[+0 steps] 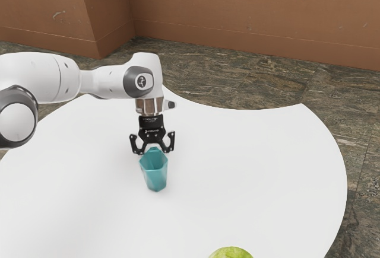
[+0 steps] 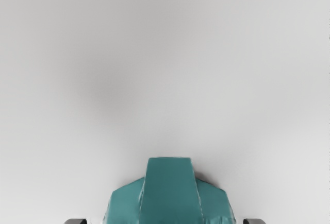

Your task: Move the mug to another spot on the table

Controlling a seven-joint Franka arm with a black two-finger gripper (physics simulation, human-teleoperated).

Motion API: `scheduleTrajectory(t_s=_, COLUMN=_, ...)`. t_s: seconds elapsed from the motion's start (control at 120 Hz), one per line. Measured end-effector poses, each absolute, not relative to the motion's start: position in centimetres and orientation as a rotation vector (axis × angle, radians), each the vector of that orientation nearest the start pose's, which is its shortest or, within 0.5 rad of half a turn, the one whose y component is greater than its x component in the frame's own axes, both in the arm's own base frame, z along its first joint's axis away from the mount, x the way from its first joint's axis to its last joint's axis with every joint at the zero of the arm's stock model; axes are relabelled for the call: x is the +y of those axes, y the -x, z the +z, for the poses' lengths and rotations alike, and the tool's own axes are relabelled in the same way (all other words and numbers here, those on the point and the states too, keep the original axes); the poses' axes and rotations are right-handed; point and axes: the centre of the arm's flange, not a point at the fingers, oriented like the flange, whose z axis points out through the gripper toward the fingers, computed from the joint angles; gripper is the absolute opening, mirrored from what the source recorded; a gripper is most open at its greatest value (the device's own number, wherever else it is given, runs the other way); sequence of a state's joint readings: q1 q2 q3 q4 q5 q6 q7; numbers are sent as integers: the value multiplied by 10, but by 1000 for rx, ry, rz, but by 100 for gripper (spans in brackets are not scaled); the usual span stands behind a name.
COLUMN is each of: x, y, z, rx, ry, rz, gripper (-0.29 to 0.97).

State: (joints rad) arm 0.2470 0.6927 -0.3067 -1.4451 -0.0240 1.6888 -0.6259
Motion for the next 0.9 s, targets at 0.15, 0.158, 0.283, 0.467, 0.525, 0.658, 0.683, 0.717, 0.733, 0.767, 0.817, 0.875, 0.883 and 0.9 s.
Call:
scheduleTrajectory(t_s=0.15, x=-8, y=-669, z=270, rx=-933, ry=2989, rz=748, gripper=53)
scheduleTrajectory(t_s=0.158, x=-8, y=-669, z=270, rx=-933, ry=2989, rz=748, gripper=54)
scheduleTrajectory(t_s=0.283, x=-6, y=-669, z=269, rx=-934, ry=2989, rz=742, gripper=60)
scheduleTrajectory(t_s=0.467, x=1, y=-675, z=267, rx=-899, ry=2988, rz=630, gripper=65)
scheduleTrajectory(t_s=0.525, x=5, y=-679, z=268, rx=-884, ry=2991, rz=567, gripper=65)
scheduleTrajectory(t_s=0.658, x=24, y=-690, z=274, rx=-874, ry=2996, rz=414, gripper=67)
scheduleTrajectory(t_s=0.683, x=29, y=-692, z=276, rx=-877, ry=2995, rz=391, gripper=67)
scheduleTrajectory(t_s=0.717, x=35, y=-695, z=280, rx=-877, ry=2997, rz=357, gripper=67)
scheduleTrajectory(t_s=0.733, x=37, y=-697, z=283, rx=-876, ry=2999, rz=340, gripper=67)
scheduleTrajectory(t_s=0.767, x=40, y=-699, z=291, rx=-872, ry=3004, rz=306, gripper=67)
scheduleTrajectory(t_s=0.817, x=42, y=-701, z=314, rx=-859, ry=3012, rz=251, gripper=67)
scheduleTrajectory(t_s=0.875, x=42, y=-697, z=346, rx=-834, ry=3017, rz=195, gripper=68)
scheduleTrajectory(t_s=0.883, x=42, y=-696, z=350, rx=-830, ry=3018, rz=190, gripper=68)
scheduleTrajectory(t_s=0.9, x=41, y=-694, z=357, rx=-821, ry=3019, rz=181, gripper=68)
